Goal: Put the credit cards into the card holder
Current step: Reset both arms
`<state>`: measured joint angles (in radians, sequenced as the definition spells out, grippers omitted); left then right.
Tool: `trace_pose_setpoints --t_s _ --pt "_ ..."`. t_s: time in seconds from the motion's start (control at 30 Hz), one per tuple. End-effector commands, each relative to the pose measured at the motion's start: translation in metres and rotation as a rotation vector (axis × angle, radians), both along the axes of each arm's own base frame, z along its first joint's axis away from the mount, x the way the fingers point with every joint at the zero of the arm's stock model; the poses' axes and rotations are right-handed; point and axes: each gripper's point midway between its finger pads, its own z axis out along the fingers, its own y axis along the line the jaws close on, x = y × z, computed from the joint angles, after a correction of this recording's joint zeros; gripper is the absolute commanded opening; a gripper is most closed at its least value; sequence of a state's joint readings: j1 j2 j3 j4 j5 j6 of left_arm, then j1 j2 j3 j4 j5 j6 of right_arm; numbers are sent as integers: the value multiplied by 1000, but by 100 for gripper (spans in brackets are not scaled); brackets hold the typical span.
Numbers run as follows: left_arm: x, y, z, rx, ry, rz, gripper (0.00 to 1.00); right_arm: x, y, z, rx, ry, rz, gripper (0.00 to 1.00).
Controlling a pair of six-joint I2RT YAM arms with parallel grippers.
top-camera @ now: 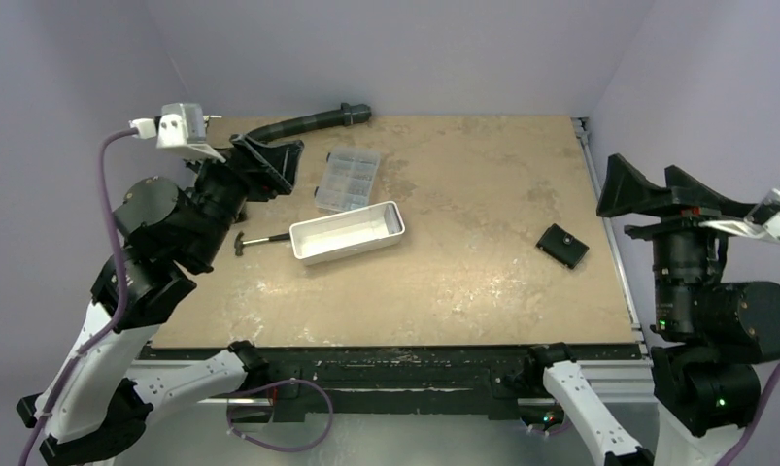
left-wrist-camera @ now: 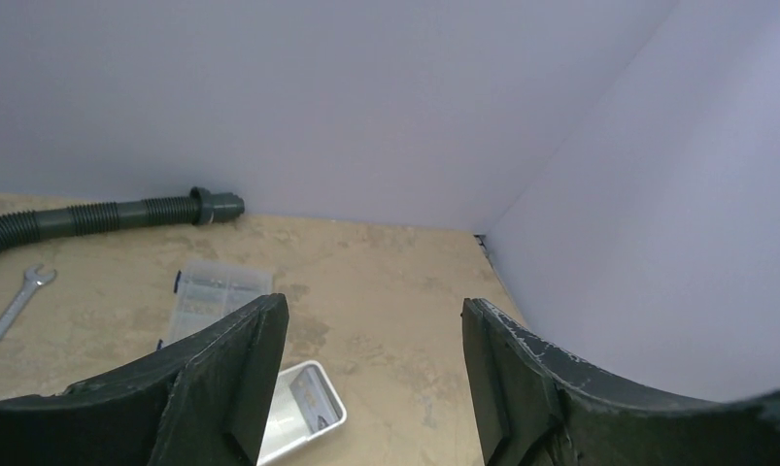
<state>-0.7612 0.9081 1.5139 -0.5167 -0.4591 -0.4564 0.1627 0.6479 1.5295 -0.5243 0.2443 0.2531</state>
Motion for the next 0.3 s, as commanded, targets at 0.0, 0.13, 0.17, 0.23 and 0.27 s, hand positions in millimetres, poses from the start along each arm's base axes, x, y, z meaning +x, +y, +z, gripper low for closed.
trace_pose_setpoints --t_s 0.0,0.13,0.17,0.23,0.27 --pt "-6 19 33 -3 -93 51 70 -36 -17 21 42 -99 -62 99" --pt "-4 19 33 15 -81 60 71 -54 -21 23 44 -145 -66 99" --pt "-3 19 33 18 -78 62 71 -54 -16 23 14 -167 -42 99" --pt "-3 19 33 19 -77 60 71 -50 -12 20 9 -148 -25 99" --pt "-3 19 34 19 -78 59 71 -50 -13 18 13 -140 -31 99"
